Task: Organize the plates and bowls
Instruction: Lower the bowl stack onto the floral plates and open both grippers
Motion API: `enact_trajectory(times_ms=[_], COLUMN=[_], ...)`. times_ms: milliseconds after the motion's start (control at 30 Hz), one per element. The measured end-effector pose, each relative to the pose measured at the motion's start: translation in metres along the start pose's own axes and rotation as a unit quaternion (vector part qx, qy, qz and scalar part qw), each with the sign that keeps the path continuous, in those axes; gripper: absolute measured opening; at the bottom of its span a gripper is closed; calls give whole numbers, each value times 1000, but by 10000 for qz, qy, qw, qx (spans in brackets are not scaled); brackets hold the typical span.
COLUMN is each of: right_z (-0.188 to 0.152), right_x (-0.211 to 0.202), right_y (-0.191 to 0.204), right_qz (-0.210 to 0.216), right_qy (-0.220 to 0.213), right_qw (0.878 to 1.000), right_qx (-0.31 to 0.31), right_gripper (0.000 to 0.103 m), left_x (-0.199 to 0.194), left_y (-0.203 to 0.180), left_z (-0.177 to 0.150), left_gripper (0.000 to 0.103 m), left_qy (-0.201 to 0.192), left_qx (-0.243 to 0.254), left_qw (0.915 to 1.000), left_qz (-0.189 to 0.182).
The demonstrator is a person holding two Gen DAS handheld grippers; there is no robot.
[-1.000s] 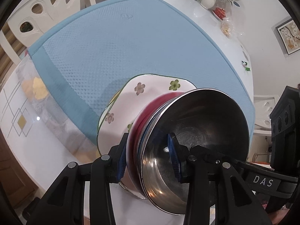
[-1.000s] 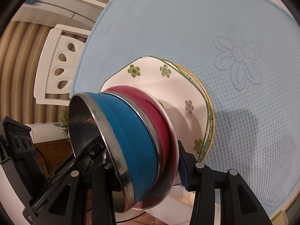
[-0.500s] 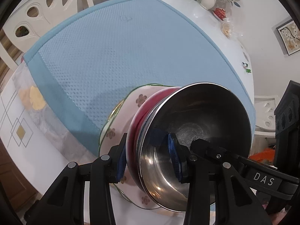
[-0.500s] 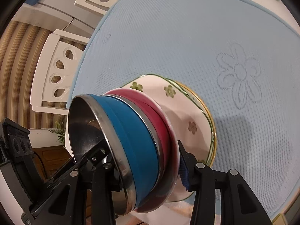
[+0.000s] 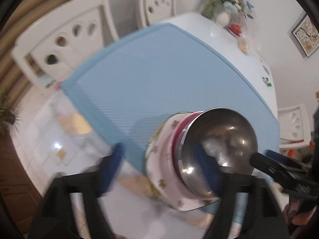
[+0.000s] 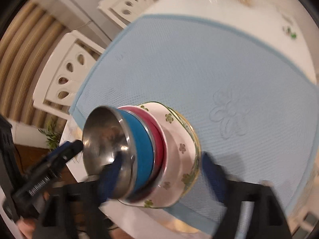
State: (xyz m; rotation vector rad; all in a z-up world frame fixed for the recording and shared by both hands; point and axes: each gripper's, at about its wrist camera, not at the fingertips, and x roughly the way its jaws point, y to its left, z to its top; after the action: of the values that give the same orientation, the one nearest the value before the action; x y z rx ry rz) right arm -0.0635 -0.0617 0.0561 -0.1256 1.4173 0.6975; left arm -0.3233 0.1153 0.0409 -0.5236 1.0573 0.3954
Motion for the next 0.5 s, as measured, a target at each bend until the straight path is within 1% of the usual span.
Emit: enact_trajectory(times_ms=[33, 100, 133, 167, 233, 333, 400, 500], right_z=[-7, -22, -31, -37, -49, -62, -68, -77], right_x=[-6, -9, -10, -11, -11, -5, 0, 6], right_y=[4, 13, 18, 21, 26, 31, 33, 35], right_qz=[17, 68, 56, 38, -59, -246, -315, -231], right_qy=[-145, -234, -347, -514, -826, -1108, -1133, -1114], right_qw=[9997, 9983, 9968, 9950, 9910, 9856, 9834, 9831], right_qx=[-187, -539, -724, -861, -1052, -1251, -1385, -1431], right_gripper=[103, 103, 103, 103, 103, 103, 103, 103], left_x=[-5, -12, -12, -13, -8, 2, 6, 6], left_y=[2, 4, 4, 8, 13, 12, 7, -1], left_z=[-7, -21, -25, -33, -46, -60, -65, -69], left_gripper=[102, 102, 102, 102, 102, 102, 102, 102], left_qy=[-55, -123, -137, -101, 31, 267, 305, 239], left_qx=[13, 34, 5, -89, -290, -351, -272, -44], left_qw=[9999, 9994, 9992, 9988, 9984, 9977, 9977, 9979], left_qz=[134, 323, 383, 462, 490, 510, 541, 599])
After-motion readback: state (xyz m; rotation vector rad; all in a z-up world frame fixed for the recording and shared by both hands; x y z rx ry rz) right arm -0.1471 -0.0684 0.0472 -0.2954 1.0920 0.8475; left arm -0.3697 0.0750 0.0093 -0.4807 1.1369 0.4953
